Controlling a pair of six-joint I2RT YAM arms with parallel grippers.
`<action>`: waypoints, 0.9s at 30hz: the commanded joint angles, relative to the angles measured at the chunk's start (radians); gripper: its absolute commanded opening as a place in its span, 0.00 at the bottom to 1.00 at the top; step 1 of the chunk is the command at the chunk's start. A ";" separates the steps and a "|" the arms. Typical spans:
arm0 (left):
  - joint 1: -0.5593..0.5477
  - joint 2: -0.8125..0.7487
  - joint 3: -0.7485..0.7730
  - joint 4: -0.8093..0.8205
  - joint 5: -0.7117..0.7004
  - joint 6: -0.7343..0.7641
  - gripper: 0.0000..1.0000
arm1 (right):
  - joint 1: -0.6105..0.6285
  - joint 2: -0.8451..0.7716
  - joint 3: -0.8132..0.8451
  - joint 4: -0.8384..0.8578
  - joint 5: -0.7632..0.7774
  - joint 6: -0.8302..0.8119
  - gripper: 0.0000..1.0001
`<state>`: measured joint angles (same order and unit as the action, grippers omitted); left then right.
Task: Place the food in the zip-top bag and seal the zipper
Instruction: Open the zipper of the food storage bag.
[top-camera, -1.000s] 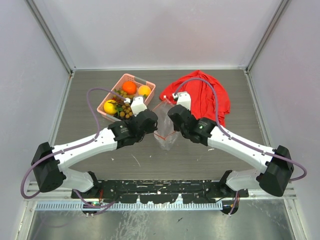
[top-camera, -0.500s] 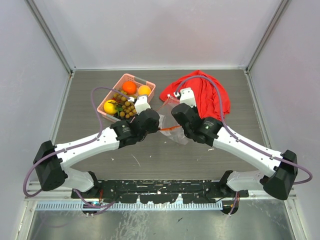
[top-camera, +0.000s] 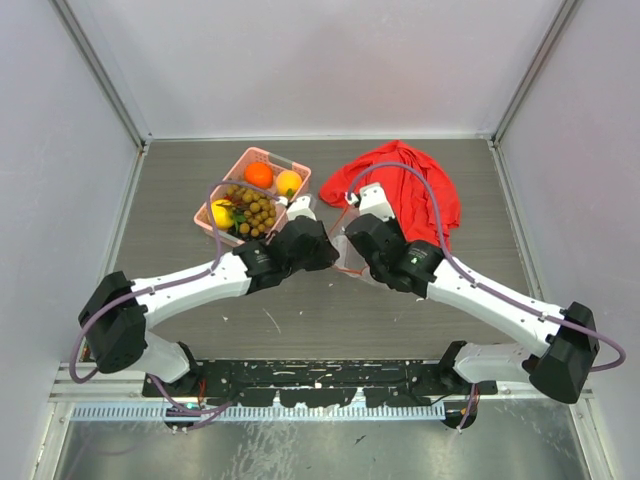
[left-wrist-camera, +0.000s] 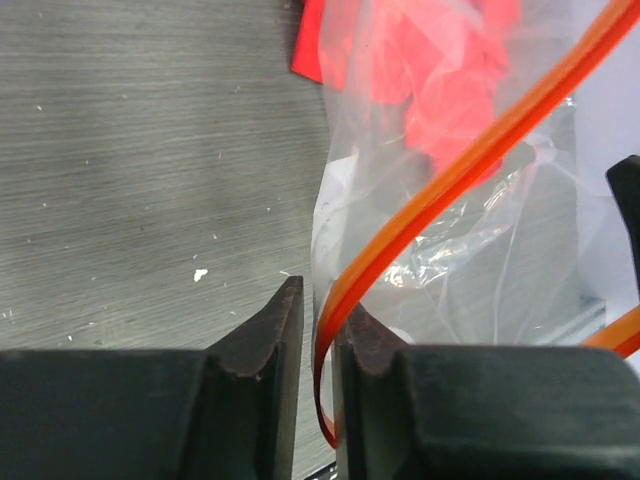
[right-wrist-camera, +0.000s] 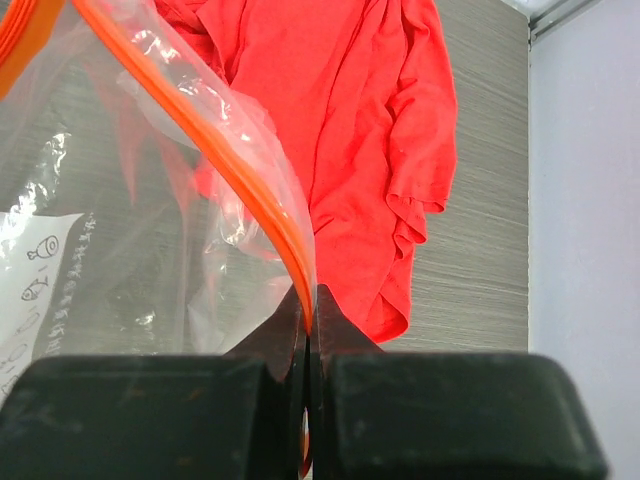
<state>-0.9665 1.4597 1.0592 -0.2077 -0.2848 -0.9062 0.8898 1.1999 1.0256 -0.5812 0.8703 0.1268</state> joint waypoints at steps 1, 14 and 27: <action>0.042 0.005 -0.049 0.114 0.122 -0.047 0.21 | -0.003 0.023 -0.002 0.043 0.047 -0.012 0.01; 0.114 -0.101 -0.135 0.221 0.155 0.011 0.50 | -0.003 0.080 0.027 0.053 -0.057 -0.037 0.01; 0.145 0.060 0.028 0.237 0.252 0.147 0.47 | -0.003 0.100 0.021 0.065 -0.138 -0.053 0.01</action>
<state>-0.8272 1.4826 1.0195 -0.0204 -0.0719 -0.8143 0.8883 1.2968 1.0222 -0.5529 0.7486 0.0811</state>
